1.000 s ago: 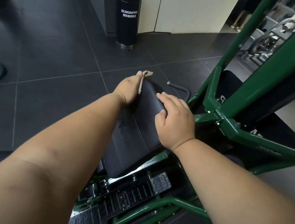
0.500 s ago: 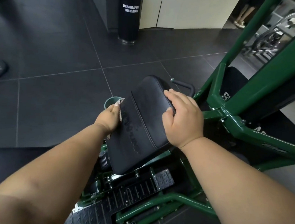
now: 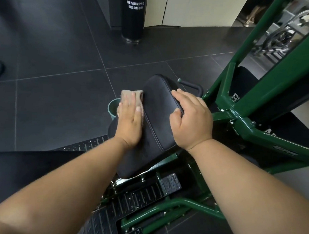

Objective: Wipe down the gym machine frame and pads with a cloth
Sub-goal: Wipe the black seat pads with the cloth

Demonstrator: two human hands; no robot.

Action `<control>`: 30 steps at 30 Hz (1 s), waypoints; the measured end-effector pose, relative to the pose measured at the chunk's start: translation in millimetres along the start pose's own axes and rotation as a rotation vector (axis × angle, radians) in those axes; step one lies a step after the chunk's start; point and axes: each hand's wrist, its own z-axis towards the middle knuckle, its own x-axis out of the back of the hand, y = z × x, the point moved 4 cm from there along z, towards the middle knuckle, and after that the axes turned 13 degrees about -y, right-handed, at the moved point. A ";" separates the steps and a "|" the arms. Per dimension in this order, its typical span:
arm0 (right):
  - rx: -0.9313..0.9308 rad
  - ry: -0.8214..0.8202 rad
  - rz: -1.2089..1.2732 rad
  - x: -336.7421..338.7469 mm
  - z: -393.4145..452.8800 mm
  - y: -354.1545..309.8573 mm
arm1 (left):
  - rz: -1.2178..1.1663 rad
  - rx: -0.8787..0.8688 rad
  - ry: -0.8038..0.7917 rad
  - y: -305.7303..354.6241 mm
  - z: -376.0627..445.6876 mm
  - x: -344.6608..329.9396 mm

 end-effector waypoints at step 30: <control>0.017 -0.008 0.012 2.5 0.4 -0.7 | -0.066 0.192 -0.004 -21.3 -43.3 -14.2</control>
